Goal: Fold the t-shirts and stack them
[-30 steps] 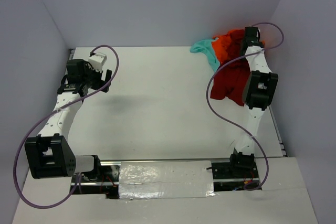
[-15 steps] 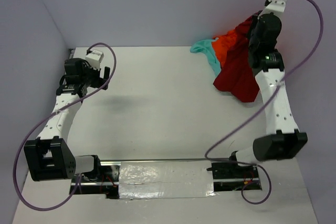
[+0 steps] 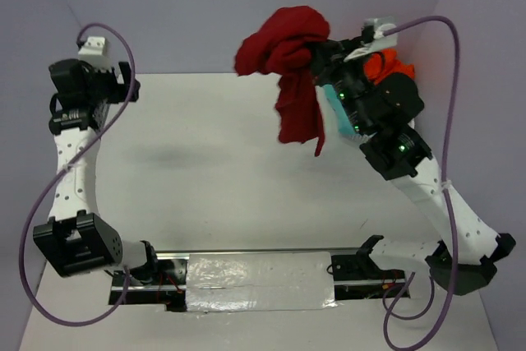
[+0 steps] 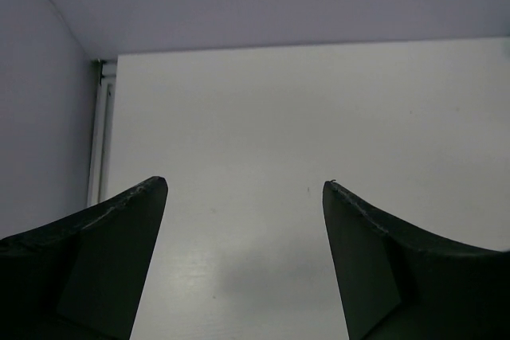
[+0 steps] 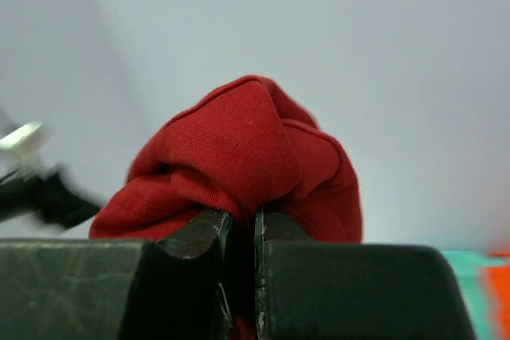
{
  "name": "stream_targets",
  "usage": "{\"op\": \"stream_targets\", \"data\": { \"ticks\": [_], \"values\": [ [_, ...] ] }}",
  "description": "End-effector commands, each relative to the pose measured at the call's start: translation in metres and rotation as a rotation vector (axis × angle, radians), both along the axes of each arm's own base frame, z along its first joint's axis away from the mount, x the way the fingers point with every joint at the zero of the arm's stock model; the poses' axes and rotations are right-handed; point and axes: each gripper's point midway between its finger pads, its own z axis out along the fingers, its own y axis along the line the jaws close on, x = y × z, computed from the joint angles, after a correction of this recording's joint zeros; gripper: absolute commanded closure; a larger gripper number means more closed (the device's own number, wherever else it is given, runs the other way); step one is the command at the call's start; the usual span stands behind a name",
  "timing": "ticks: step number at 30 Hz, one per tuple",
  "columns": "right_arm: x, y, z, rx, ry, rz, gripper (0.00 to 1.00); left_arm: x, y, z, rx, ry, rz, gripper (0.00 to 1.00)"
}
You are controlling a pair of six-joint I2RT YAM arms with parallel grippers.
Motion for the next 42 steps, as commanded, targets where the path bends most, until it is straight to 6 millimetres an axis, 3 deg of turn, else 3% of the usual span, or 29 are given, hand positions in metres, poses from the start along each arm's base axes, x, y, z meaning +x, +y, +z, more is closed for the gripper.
{"op": "stream_targets", "data": {
  "ticks": [1,2,3,4,5,6,7,8,9,10,11,13,14,16,18,19,21,23,24,25,27,28,29,30,31,33,35,40,42],
  "values": [
    [0.021,0.069,-0.033,0.125,0.116,0.162,1.00,0.016,-0.003,0.027,-0.035,0.023,-0.050,0.09],
    [0.030,0.083,-0.048,0.131,0.165,0.190,1.00,0.021,0.001,0.030,0.010,0.046,-0.069,0.10],
    [0.055,0.111,-0.090,0.138,0.291,0.200,1.00,0.038,0.006,0.041,0.018,0.051,-0.078,0.11],
    [0.066,0.123,-0.102,0.135,0.347,0.205,1.00,0.038,0.006,0.031,0.003,0.117,-0.089,0.14],
    [0.091,0.147,-0.152,0.078,0.445,0.187,1.00,0.051,0.010,0.037,0.021,0.112,-0.104,0.15],
    [0.103,0.155,-0.151,0.106,0.474,0.181,1.00,0.053,0.009,0.037,0.023,0.114,-0.117,0.16],
    [0.114,0.160,-0.186,0.056,0.571,0.159,0.98,0.057,0.009,0.038,0.025,0.109,-0.120,0.16],
    [0.142,0.169,-0.242,0.013,0.697,0.162,0.75,0.061,0.011,0.033,0.027,0.113,-0.123,0.16],
    [0.137,0.186,-0.246,0.033,0.784,0.226,0.60,0.062,0.008,0.030,0.024,0.118,-0.136,0.16],
    [0.154,0.177,-0.266,0.042,0.873,0.287,0.46,0.060,0.006,0.024,0.038,0.133,-0.152,0.18],
    [0.166,0.182,-0.308,0.030,0.976,0.297,0.38,0.060,-0.004,0.012,0.049,0.168,-0.180,0.18],
    [0.164,0.187,-0.325,0.017,1.059,0.362,0.25,0.053,-0.013,-0.009,0.137,0.235,-0.224,0.20],
    [0.171,0.169,-0.344,0.015,1.101,0.344,0.20,0.038,-0.035,-0.035,0.155,0.324,-0.289,0.20],
    [0.175,0.157,-0.353,-0.027,1.061,0.325,0.20,0.017,-0.053,-0.067,0.252,0.419,-0.384,0.20],
    [0.172,0.139,-0.362,-0.049,1.033,0.291,0.31,-0.026,-0.087,-0.114,0.281,0.574,-0.511,0.22],
    [0.171,0.134,-0.358,-0.064,1.005,0.291,0.60,-0.054,-0.108,-0.142,0.303,0.652,-0.596,0.23],
    [0.170,0.130,-0.374,-0.088,1.015,0.299,0.84,-0.089,-0.127,-0.168,0.321,0.747,-0.686,0.25],
    [0.171,0.143,-0.381,-0.118,1.012,0.376,0.78,-0.129,-0.156,-0.197,0.384,0.837,-0.817,0.23],
    [0.172,0.150,-0.380,-0.119,1.012,0.412,0.59,-0.138,-0.164,-0.204,0.407,0.853,-0.844,0.20],
    [0.174,0.159,-0.399,-0.117,1.046,0.444,0.53,-0.154,-0.177,-0.217,0.446,0.879,-0.903,0.19],
    [0.176,0.187,-0.389,-0.092,1.028,0.539,0.40,-0.149,-0.185,-0.227,0.516,0.834,-0.912,0.13],
    [0.180,0.195,-0.414,-0.087,1.071,0.551,0.36,-0.156,-0.191,-0.235,0.548,0.825,-0.947,0.10],
    [0.187,0.207,-0.403,-0.055,1.055,0.573,0.33,-0.155,-0.194,-0.238,0.571,0.799,-0.963,0.09],
    [0.187,0.217,-0.427,-0.047,1.102,0.603,0.29,-0.153,-0.200,-0.243,0.613,0.727,-0.997,0.06],
    [0.194,0.226,-0.415,-0.003,1.090,0.615,0.27,-0.152,-0.203,-0.247,0.641,0.690,-1.020,0.04],
    [0.202,0.234,-0.439,0.029,1.123,0.618,0.25,-0.151,-0.208,-0.263,0.739,0.625,-1.081,0.01],
    [0.208,0.246,-0.436,0.062,1.097,0.641,0.22,-0.148,-0.202,-0.277,0.840,0.633,-1.070,0.02],
    [0.197,0.281,-0.456,0.052,1.084,0.678,0.27,-0.134,-0.216,-0.301,0.798,0.627,-1.009,0.17],
    [0.197,0.279,-0.467,0.076,1.108,0.642,0.38,-0.128,-0.221,-0.299,0.771,0.627,-0.983,0.36]
  ]
}}
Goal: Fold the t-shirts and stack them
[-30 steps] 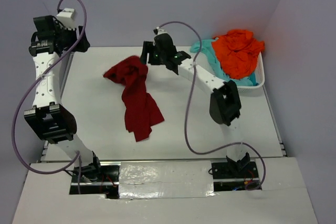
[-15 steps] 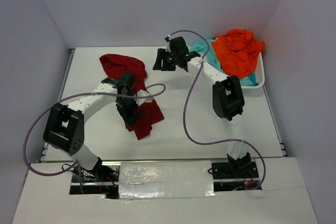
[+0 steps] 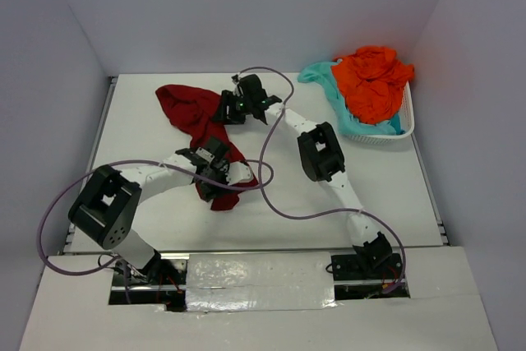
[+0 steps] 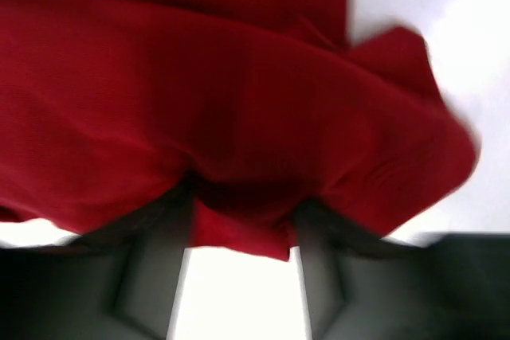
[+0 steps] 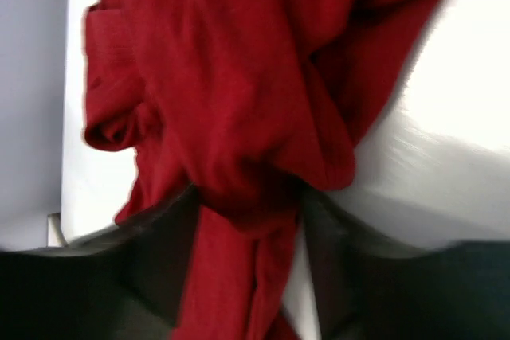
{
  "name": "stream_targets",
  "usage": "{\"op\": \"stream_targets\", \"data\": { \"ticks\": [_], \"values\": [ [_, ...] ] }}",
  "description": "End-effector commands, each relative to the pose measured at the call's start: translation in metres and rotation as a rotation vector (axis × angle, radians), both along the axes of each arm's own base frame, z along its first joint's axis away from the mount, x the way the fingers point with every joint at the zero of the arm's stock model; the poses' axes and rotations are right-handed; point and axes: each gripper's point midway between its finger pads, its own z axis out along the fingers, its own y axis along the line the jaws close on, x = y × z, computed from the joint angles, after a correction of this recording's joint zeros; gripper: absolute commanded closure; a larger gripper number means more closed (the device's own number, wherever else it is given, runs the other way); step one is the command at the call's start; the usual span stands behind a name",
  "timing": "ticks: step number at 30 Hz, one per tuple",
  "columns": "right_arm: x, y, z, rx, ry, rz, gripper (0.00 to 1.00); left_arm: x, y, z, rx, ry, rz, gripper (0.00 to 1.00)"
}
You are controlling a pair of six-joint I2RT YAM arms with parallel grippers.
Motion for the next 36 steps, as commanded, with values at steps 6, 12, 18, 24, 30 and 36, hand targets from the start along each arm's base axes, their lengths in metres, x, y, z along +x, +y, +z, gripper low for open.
{"op": "stream_targets", "data": {
  "ticks": [6,12,18,24,30,36],
  "values": [
    [0.018,-0.011,0.049,0.091,-0.033,-0.119,1.00,0.042,-0.001,0.015,-0.036,-0.130,0.173,1.00],
    [0.003,-0.104,0.108,0.057,-0.116,-0.211,1.00,0.070,0.094,0.115,-0.148,-0.228,0.406,1.00],
    [-0.086,-0.195,0.126,-0.104,-0.208,-0.213,1.00,0.069,0.178,0.211,-0.269,-0.384,0.480,1.00],
    [-0.200,-0.225,0.117,-0.175,-0.104,-0.074,1.00,0.075,0.184,0.240,-0.385,-0.393,0.550,1.00],
    [-0.240,-0.241,0.127,-0.177,-0.096,-0.078,1.00,0.129,0.183,0.226,-0.530,-0.291,0.633,1.00],
    [-0.209,-0.231,0.114,-0.206,-0.057,-0.085,1.00,0.198,0.221,0.174,-0.660,-0.141,0.849,0.38]
  ]
}}
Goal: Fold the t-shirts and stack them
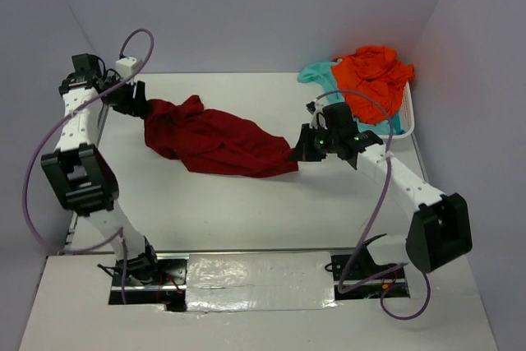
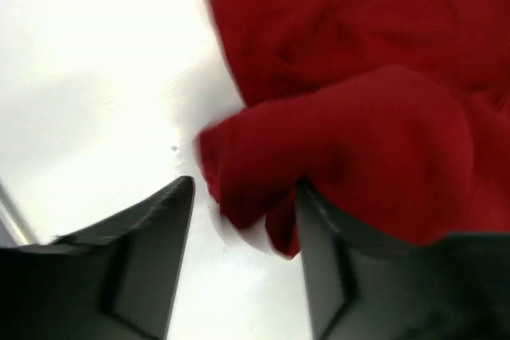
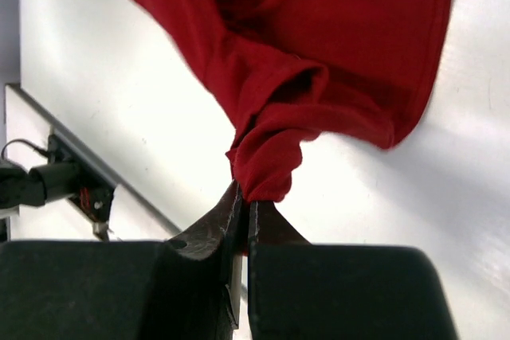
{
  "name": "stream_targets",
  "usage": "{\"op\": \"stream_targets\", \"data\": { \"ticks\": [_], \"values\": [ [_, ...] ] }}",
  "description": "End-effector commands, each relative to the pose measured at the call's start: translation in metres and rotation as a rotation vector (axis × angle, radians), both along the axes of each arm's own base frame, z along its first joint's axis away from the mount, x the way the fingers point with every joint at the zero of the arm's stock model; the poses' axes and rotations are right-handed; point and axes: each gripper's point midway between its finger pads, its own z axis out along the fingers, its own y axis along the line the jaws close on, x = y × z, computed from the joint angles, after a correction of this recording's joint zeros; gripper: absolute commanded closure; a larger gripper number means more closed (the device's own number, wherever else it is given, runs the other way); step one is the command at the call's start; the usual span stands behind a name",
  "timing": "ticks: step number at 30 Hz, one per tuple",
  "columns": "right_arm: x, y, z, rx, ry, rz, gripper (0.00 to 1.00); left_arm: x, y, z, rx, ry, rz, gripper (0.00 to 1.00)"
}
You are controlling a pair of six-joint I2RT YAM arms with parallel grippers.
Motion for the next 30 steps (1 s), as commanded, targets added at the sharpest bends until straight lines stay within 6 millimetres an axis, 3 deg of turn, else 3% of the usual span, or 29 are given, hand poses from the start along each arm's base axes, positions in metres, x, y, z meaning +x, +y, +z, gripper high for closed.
{"op": "stream_targets", "data": {
  "ticks": [1,2,3,5,7,10,11,13,14,19,21,24,30],
  "values": [
    [0.020,0.011,0.000,0.007,0.001,0.018,1.00,0.036,0.027,-0.018,-0.169,0.072,0.195,0.32],
    [0.023,0.015,-0.008,0.014,0.024,0.023,1.00,0.050,0.046,-0.036,-0.180,0.117,0.271,0.25],
    [0.024,0.016,-0.011,0.017,0.031,0.024,1.00,0.052,0.071,-0.040,-0.207,0.136,0.358,0.24],
    [0.026,0.021,-0.011,0.039,0.027,0.030,1.00,0.050,0.092,-0.044,-0.286,0.188,0.479,0.20],
    [0.026,0.022,-0.012,0.050,0.029,0.025,1.00,0.035,0.110,-0.042,-0.261,0.199,0.557,0.20],
    [0.026,0.022,-0.015,0.050,0.036,0.020,1.00,-0.002,0.085,-0.045,-0.151,0.240,0.502,0.24],
    [0.026,0.022,-0.018,0.049,0.044,0.016,1.00,-0.019,0.058,-0.054,-0.129,0.278,0.448,0.25],
    [0.027,0.024,-0.020,0.051,0.047,0.023,1.00,-0.040,0.022,-0.079,-0.088,0.338,0.357,0.27],
    [0.028,0.024,-0.021,0.050,0.052,0.024,1.00,-0.043,0.015,-0.085,-0.080,0.350,0.337,0.27],
    [0.031,0.023,-0.023,0.019,0.058,0.043,1.00,-0.029,0.004,-0.117,-0.117,0.396,0.364,0.32],
    [0.031,0.022,-0.022,0.013,0.044,0.045,1.00,-0.017,0.007,-0.117,-0.098,0.387,0.362,0.40],
    [0.031,0.019,-0.026,-0.005,0.043,0.038,1.00,-0.007,-0.004,-0.131,-0.047,0.421,0.332,0.42],
    [0.028,0.018,-0.027,0.010,0.043,0.023,1.00,-0.017,-0.005,-0.153,0.046,0.489,0.333,0.40]
  ]
}}
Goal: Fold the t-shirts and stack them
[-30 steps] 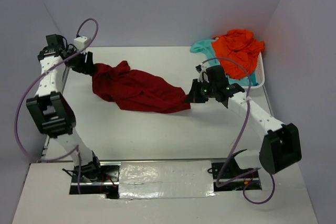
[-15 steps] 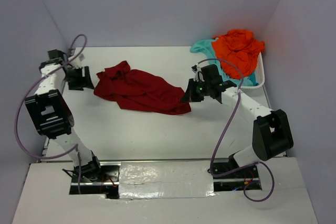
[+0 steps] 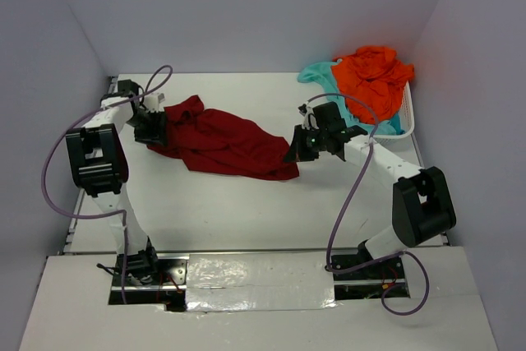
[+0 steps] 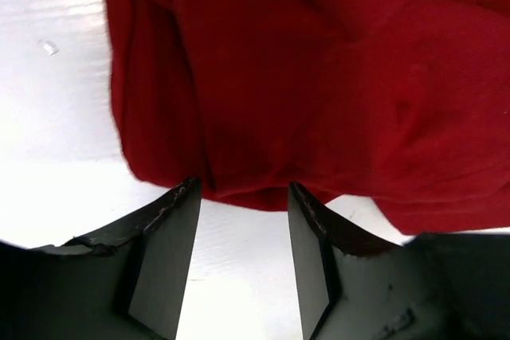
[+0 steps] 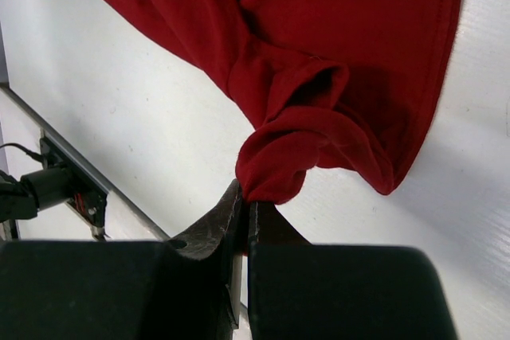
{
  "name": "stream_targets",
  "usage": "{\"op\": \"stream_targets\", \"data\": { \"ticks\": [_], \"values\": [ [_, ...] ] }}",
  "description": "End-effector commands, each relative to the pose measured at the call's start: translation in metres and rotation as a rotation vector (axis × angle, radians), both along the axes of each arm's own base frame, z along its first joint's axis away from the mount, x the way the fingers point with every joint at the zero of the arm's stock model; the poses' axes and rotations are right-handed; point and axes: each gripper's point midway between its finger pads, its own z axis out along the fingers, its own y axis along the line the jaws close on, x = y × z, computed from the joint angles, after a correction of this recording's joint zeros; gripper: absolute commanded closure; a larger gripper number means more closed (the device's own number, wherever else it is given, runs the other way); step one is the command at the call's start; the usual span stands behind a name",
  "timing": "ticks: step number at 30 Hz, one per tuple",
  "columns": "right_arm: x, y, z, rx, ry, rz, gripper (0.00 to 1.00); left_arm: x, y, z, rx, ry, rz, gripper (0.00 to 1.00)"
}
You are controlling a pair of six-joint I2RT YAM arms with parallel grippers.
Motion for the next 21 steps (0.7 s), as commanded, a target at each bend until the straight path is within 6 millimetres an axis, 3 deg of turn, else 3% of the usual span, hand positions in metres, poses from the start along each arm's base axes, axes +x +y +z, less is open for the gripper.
{"op": "stream_targets", "data": {
  "ticks": [1,4,9,10,11,13,15,17,19,20,21],
  "values": [
    [0.005,0.003,0.014,0.020,-0.058,0.002,1.00,0.000,0.005,-0.002,0.065,0.009,0.004,0.40],
    [0.004,0.002,0.014,0.014,-0.060,0.006,1.00,0.002,0.004,-0.006,0.059,-0.010,0.001,0.41],
    [0.003,-0.003,0.011,-0.017,-0.064,-0.001,1.00,0.004,-0.008,-0.014,0.016,0.027,0.007,0.58],
    [0.003,-0.004,0.012,-0.021,-0.068,-0.002,1.00,0.001,-0.008,-0.015,0.019,0.043,0.012,0.63],
    [0.004,-0.004,0.015,-0.017,-0.076,-0.007,1.00,0.000,-0.009,-0.015,0.012,0.051,0.010,0.78],
    [0.006,-0.004,0.017,-0.015,-0.086,-0.014,1.00,-0.003,-0.012,-0.012,-0.004,0.060,0.004,0.94],
    [0.012,-0.002,0.025,0.001,-0.103,-0.020,1.00,0.003,-0.012,0.000,-0.005,0.025,-0.001,1.00],
    [0.025,-0.001,0.030,0.015,-0.117,-0.030,1.00,0.020,-0.011,0.018,-0.001,-0.037,-0.011,1.00],
    [0.056,-0.003,0.058,0.029,-0.191,-0.056,1.00,0.039,-0.008,0.037,0.007,-0.112,-0.015,1.00],
    [0.071,-0.006,0.054,0.012,-0.181,-0.068,1.00,0.063,-0.004,0.063,0.021,-0.199,-0.016,1.00],
    [0.099,-0.006,0.090,0.027,-0.269,-0.088,1.00,0.078,-0.001,0.080,0.032,-0.254,-0.013,1.00]
  ]
}}
